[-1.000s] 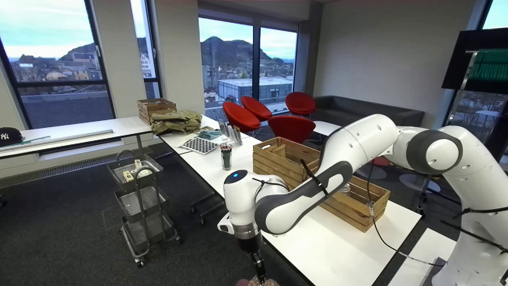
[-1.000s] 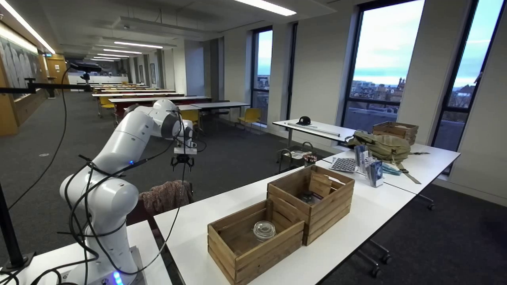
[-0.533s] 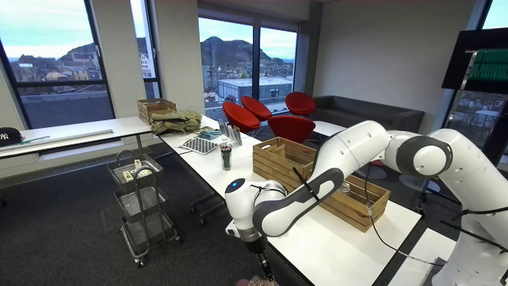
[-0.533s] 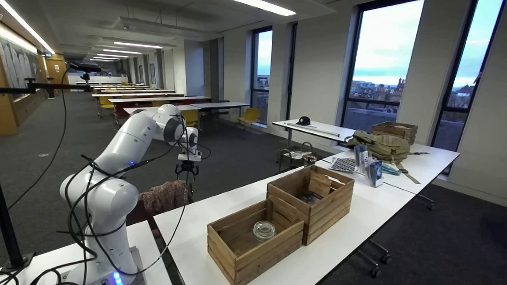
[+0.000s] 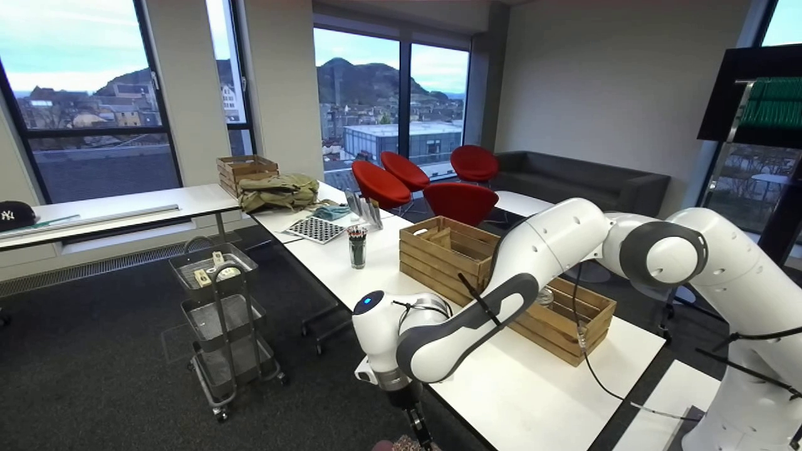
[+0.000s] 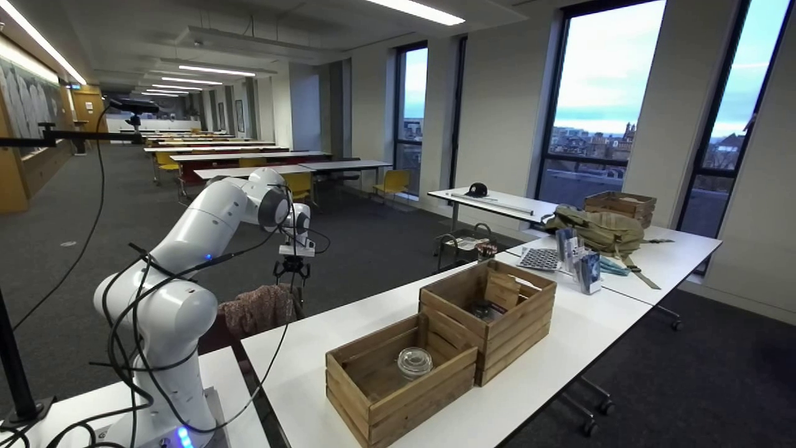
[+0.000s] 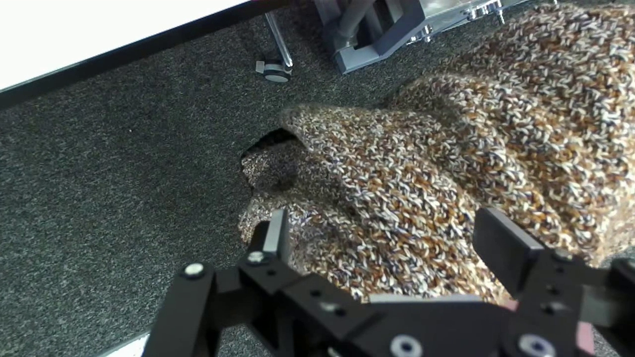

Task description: Put the fleece on the table

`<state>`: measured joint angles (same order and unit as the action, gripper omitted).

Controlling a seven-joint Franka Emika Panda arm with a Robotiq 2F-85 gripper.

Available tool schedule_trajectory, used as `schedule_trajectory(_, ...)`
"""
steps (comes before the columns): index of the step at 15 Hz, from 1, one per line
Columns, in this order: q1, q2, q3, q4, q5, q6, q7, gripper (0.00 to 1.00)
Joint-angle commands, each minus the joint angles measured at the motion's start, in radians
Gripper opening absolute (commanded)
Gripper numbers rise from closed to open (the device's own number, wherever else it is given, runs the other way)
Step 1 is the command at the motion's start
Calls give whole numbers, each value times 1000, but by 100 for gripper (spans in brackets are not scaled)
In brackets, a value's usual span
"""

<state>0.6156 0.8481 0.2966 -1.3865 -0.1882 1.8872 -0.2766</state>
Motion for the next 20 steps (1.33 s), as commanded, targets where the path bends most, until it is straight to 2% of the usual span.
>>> schedule_trajectory(1, -48, -12, 20, -37, 24, 2, -50, 100)
schedule_trajectory(6, -73, 9, 75, -10, 13, -15, -239, 100)
schedule_trajectory(13, -32, 36, 138, 41, 0, -34, -391, 100)
schedule_trajectory(14, -25, 44, 139, 46, -3, -28, -412, 75)
schedule_trajectory(15, -19, 53, 137, 49, -7, -18, -428, 74)
schedule_trajectory(20, -22, 75, 134, 42, 2, 33, -480, 35)
